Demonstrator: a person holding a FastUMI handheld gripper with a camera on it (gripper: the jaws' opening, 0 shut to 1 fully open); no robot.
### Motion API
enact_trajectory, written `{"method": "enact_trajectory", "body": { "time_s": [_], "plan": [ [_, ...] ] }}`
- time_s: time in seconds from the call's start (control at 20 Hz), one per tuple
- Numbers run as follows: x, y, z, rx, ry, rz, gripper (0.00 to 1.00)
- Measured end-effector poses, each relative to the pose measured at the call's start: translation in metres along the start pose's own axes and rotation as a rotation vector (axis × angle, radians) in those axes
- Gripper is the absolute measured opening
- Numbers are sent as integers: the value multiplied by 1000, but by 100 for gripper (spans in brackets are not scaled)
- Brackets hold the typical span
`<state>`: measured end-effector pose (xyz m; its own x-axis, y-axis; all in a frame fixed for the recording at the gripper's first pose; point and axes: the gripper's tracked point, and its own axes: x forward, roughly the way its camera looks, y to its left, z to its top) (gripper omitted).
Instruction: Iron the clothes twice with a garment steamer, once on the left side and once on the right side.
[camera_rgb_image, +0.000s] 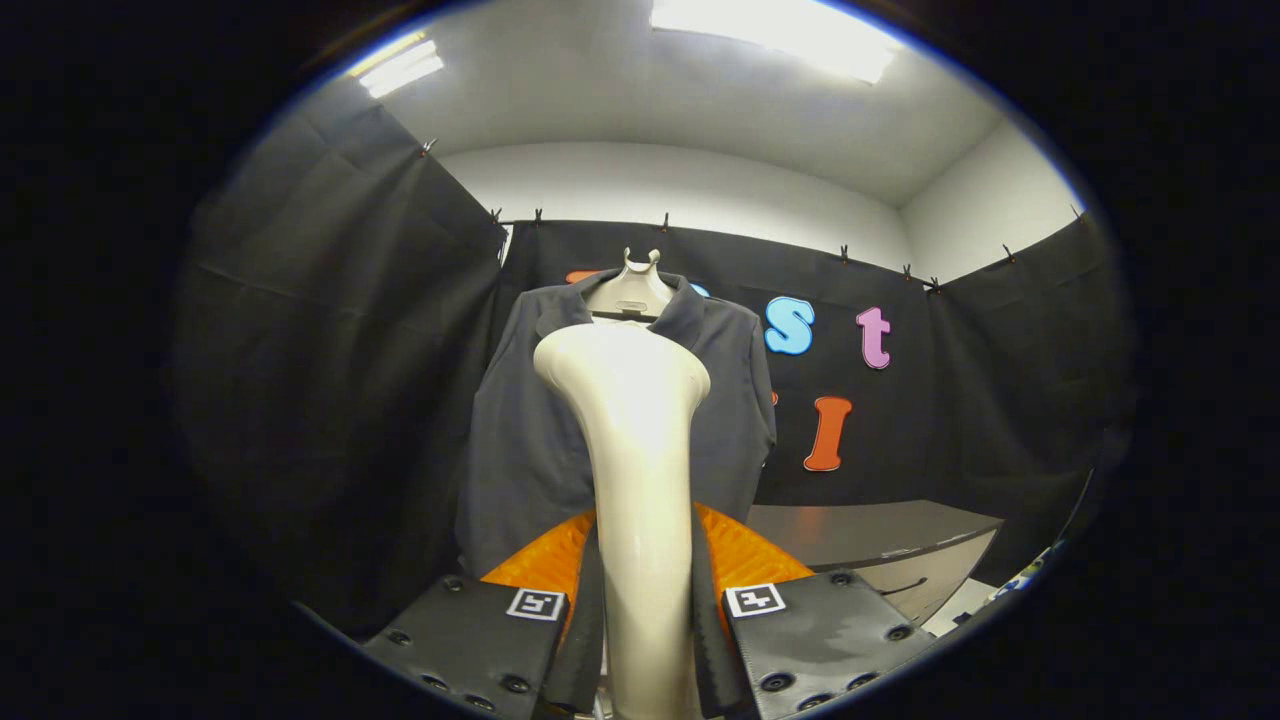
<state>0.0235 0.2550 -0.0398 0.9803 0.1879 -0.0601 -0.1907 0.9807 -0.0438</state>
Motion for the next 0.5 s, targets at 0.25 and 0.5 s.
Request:
{"method": "enact_trajectory", "body": {
  "time_s": [0.25,0.5],
  "plan": [
    [1,-3,1,-3,-2,-9,45],
    [1,-2,-1,-1,-4,-8,44]
  ]
}}
